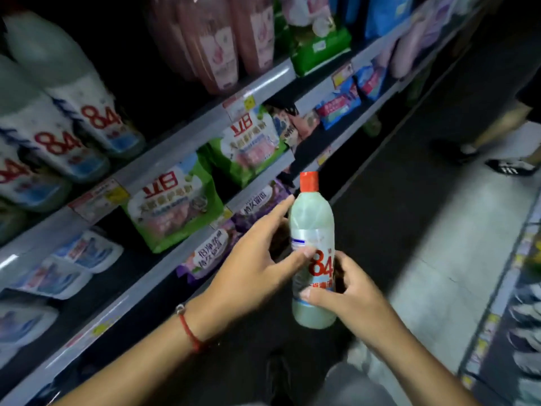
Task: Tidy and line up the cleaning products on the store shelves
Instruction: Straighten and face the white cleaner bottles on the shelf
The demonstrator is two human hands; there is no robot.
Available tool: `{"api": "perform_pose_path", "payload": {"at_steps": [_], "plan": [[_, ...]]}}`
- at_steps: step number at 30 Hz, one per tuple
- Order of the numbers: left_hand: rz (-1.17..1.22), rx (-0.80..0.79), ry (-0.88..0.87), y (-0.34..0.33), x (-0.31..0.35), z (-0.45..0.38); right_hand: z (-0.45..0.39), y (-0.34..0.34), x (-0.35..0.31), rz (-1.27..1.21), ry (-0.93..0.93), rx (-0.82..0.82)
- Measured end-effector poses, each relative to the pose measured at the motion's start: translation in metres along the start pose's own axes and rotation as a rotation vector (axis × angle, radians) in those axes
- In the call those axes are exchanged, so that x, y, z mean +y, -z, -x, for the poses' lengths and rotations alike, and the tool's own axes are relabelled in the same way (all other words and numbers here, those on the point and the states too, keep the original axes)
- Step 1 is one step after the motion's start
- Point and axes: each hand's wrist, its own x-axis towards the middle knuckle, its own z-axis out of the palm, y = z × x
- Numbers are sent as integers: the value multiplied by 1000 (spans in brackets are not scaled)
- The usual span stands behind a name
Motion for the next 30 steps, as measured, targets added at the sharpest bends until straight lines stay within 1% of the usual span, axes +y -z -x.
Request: {"api": "perform_pose_path", "payload": {"at_steps": [2, 4, 6, 7, 10, 14, 19, 22, 24, 27, 30], "plan": [[-57, 68, 18, 4, 2, -21, -32, 13, -15, -12, 28, -54], [-91, 177, 47, 6, 8, -44, -65, 27, -34, -3, 68, -128], [-152, 213, 57, 11, 14, -57, -85, 33, -50, 10, 110, -145], [-207, 253, 65, 14, 18, -64, -98, 37, -62, 19, 131, -179], [-322, 415, 122, 26, 35, -90, -137, 49, -103, 90, 205, -300], [-418, 653, 188, 43, 39, -105, -180, 33, -157, 264, 378, -391], [-587, 820, 307, 56, 28, -98, -215, -12, -208, 361, 473, -524], [-785, 833, 394, 65, 25, -95, -231, -44, -228, 343, 507, -535], [-891, 774, 461, 72, 21, -94, -237, -67, -239, 323, 520, -537], [-922, 713, 542, 84, 11, -96, -248, -97, -251, 244, 580, -539], [-938, 740, 595, 91, 7, -96, -252, -116, -266, 265, 608, -523]]}}
